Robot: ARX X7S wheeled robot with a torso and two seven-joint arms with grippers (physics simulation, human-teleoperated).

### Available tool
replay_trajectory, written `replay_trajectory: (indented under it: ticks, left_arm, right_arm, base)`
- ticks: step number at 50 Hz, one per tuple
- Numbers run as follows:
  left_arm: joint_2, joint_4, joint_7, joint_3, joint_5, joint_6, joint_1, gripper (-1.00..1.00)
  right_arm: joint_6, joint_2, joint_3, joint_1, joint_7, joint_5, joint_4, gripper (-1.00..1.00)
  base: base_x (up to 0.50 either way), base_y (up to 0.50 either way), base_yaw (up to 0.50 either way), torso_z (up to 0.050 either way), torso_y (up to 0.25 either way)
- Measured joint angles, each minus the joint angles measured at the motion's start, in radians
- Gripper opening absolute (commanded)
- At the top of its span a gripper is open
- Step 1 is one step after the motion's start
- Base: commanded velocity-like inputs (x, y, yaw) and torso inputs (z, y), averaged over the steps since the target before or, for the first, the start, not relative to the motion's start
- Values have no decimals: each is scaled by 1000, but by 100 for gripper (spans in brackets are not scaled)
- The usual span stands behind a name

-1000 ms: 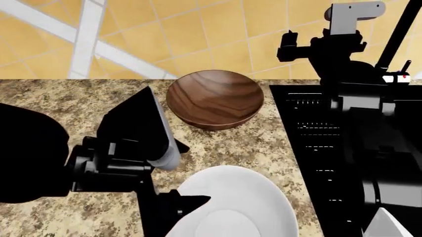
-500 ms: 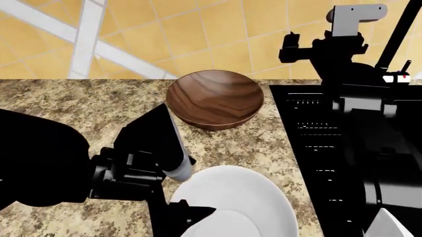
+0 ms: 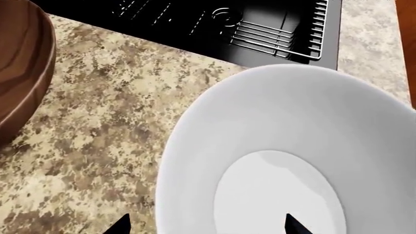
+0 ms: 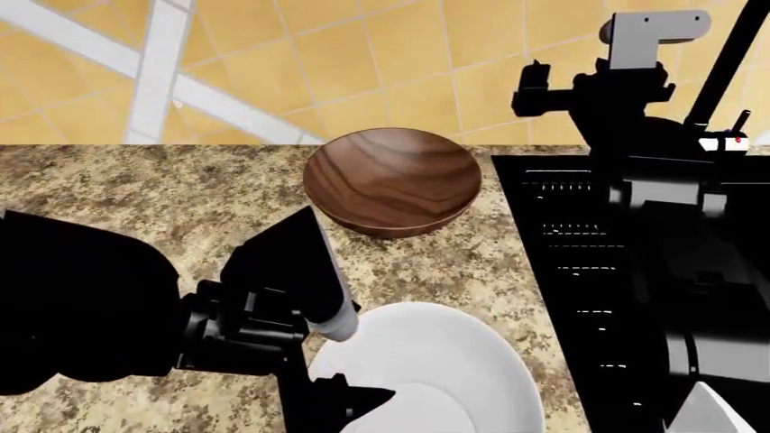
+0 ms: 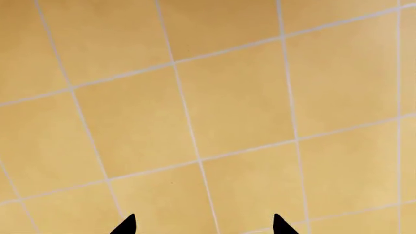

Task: Stack the bowls in the sink.

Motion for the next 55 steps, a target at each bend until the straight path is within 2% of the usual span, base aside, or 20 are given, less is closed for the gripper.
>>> replay_trajectory:
  ticks: [8,9,36,55]
  left_arm:
    - [-6,-2,10,6,0,11,3,100]
    - [-7,-2,10,7,0,12,4,-100]
    - [-10,-9,5,10,17,54,13,-100]
    - [-77,-31,-14,-49,29,110,2,-100]
  right_arm:
    - [-2,2,2,-4,1,1,0,100]
    - [-2,2,2,-5,1,1,0,100]
    - [-1,8,9,-16,0,6,-7,100]
    - [44,10,7,-32,-1,7,-78,100]
  base:
    - [0,0,0,0,0]
    - [0,0,0,0,0]
    - [0,0,0,0,0]
    - [0,0,0,0,0]
